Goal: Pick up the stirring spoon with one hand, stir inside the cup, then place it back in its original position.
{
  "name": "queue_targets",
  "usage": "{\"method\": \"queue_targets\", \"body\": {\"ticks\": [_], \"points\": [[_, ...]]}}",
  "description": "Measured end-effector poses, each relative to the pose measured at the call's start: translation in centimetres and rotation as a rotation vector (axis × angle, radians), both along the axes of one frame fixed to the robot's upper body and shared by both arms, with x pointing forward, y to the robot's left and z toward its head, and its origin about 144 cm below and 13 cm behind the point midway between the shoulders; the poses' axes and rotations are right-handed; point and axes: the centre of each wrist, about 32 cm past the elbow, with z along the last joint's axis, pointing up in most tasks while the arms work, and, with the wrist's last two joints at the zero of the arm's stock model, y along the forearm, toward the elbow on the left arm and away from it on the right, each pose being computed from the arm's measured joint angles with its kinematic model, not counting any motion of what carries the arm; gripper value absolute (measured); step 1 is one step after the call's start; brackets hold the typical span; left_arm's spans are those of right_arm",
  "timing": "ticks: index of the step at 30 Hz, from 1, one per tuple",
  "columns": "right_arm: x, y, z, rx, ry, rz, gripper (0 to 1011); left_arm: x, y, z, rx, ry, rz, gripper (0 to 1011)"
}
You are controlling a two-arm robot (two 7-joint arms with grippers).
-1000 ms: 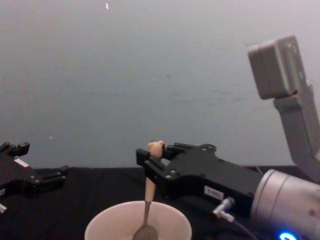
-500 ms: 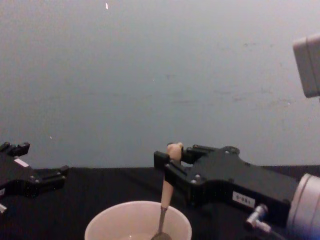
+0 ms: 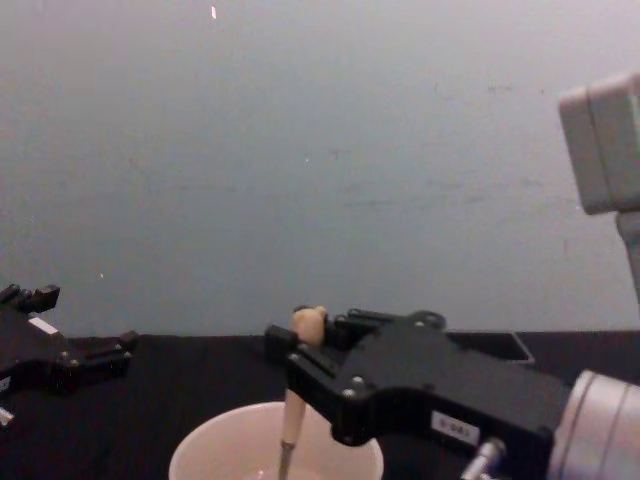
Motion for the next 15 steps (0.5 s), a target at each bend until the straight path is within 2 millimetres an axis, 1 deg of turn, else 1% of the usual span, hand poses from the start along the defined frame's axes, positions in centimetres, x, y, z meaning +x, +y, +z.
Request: {"method": "queue_targets", "body": {"ticks": [7,15], "points": [[0.5,1.3,0.2,0.012,-0.007,0.008,230,0.0,0.0,0.0,0.000,0.000,0.000,1001],[1.6,2.6,0.1,0.011,-0.019,-0.029,230,0.0,0.0,0.0,0.000,0.000,0.000,1001]]}}
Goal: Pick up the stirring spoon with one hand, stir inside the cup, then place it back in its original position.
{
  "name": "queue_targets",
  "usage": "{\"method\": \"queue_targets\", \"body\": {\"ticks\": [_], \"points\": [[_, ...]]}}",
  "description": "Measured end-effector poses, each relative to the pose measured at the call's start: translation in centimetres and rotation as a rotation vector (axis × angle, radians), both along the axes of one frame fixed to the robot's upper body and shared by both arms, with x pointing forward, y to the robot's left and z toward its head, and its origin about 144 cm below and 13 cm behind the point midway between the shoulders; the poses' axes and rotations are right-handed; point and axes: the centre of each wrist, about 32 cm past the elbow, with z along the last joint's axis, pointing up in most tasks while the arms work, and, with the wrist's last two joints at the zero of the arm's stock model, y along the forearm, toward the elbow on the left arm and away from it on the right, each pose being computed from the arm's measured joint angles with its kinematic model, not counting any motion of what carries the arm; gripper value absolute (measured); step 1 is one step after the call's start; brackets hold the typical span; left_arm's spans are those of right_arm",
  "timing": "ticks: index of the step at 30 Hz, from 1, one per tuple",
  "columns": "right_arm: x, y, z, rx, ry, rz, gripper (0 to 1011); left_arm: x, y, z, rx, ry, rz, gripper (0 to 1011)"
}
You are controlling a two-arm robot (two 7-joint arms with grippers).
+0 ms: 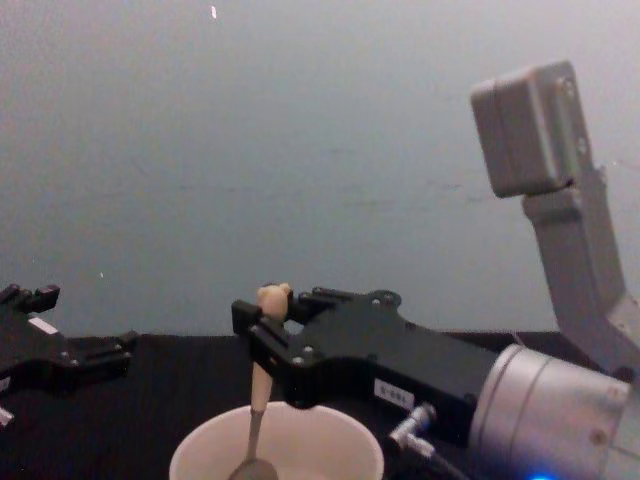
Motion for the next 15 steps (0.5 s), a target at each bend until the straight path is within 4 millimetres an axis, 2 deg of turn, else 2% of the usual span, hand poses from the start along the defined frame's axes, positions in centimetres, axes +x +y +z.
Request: {"method": "queue_targets", "body": {"ticks": [7,15], "points": [[1.2,0.1,0.0,0.003,-0.005,-0.056,230,0.0,0.0,0.0,0.000,0.000,0.000,1001],[1.5,-1.3,0.0,-0.001,0.002,-0.088,230,0.0,0.0,0.0,0.000,0.000,0.000,1001]]}}
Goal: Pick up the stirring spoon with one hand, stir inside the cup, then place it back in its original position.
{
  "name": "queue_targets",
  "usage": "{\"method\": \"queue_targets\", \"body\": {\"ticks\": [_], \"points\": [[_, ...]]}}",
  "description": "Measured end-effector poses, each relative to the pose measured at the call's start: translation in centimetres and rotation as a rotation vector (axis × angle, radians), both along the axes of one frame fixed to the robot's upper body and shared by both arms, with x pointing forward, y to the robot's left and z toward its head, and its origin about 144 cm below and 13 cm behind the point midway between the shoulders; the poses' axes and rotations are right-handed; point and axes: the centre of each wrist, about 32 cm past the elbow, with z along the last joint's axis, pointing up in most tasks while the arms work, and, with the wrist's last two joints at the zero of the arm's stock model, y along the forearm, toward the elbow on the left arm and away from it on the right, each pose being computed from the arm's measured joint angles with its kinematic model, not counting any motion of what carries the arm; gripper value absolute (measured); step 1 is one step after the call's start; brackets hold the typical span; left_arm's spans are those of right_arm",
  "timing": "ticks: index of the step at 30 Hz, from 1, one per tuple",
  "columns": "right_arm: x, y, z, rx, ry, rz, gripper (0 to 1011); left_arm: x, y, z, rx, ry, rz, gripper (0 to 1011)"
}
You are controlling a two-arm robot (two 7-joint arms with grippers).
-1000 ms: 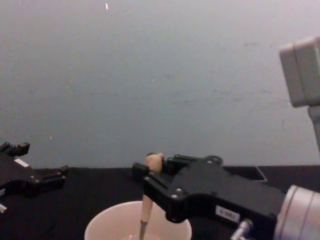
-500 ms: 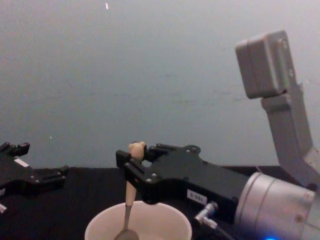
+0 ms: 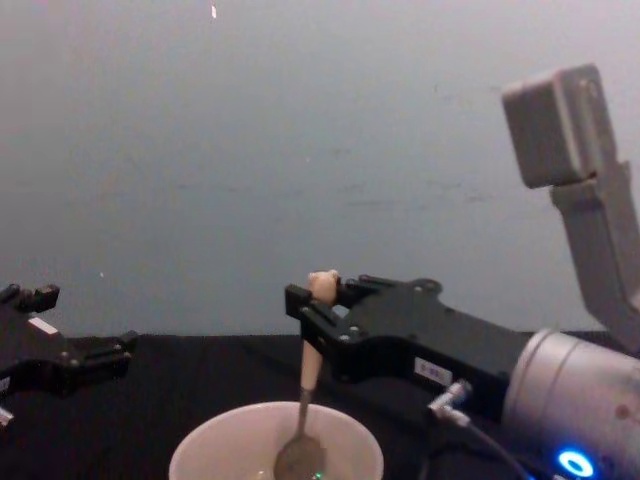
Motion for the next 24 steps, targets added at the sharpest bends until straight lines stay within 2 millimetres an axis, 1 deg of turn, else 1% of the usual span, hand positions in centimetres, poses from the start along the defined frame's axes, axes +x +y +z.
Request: {"method": "queue_targets", "body": {"ticks": [7,12,13,18,24], "points": [[-0.8,-1.3,0.0,-0.002,0.019,0.009,230,0.0,0.0,0.0,0.000,0.000,0.000,1001],[-1.7,-2.0,0.0,-0.001,0.035,0.030,230,0.0,0.0,0.0,0.000,0.000,0.000,1001],[-2.2,-2.2,0.0,0.000,0.040,0.041,230,0.0,0.0,0.0,0.000,0.000,0.000,1001],[-3.0,-2.3,0.1,0.004,0.046,0.070,230,0.0,0.0,0.0,0.000,0.000,0.000,1001],[-3.5,-1.7,0.1,0.008,0.048,0.099,230,0.0,0.0,0.0,0.000,0.000,0.000,1001]]}}
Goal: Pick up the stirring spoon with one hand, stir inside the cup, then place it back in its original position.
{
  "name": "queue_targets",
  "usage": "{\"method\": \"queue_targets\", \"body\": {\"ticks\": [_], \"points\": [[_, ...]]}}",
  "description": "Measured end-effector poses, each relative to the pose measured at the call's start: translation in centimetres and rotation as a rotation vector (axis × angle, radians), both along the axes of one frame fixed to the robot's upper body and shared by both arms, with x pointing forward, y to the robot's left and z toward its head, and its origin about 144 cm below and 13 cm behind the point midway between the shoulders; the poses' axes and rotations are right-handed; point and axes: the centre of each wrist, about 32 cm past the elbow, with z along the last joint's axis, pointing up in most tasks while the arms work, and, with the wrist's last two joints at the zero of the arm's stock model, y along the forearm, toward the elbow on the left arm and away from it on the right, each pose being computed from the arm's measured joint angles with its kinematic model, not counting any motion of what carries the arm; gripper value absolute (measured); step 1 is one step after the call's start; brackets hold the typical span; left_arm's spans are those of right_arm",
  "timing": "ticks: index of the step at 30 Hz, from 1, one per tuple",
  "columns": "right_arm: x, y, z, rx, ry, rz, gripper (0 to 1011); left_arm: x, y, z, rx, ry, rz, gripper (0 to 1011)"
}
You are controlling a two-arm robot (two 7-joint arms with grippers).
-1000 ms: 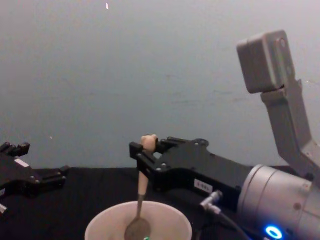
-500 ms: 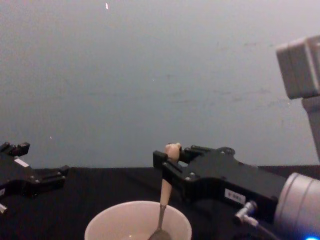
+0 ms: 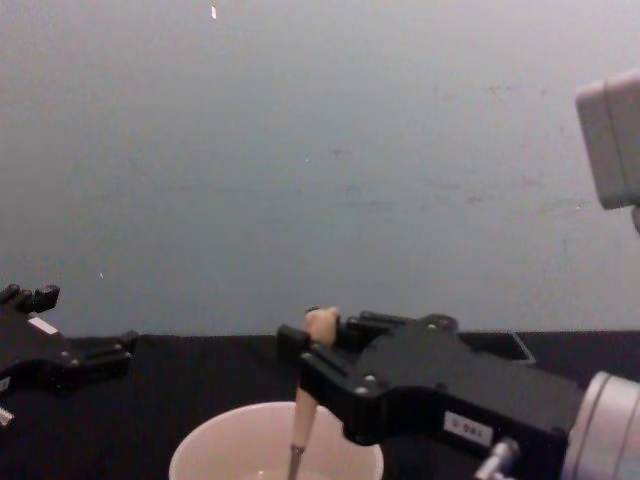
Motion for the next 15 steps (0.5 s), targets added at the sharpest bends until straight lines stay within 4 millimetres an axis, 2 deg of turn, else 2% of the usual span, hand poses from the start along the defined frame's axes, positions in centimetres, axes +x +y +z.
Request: {"method": "queue_targets", "body": {"ticks": [6,15], "points": [[0.1,1.2,0.0,0.002,-0.004,0.024,230,0.0,0.0,0.0,0.000,0.000,0.000,1001],[1.2,3.1,-0.1,-0.003,-0.034,0.012,230,0.0,0.0,0.0,0.000,0.000,0.000,1001]]}}
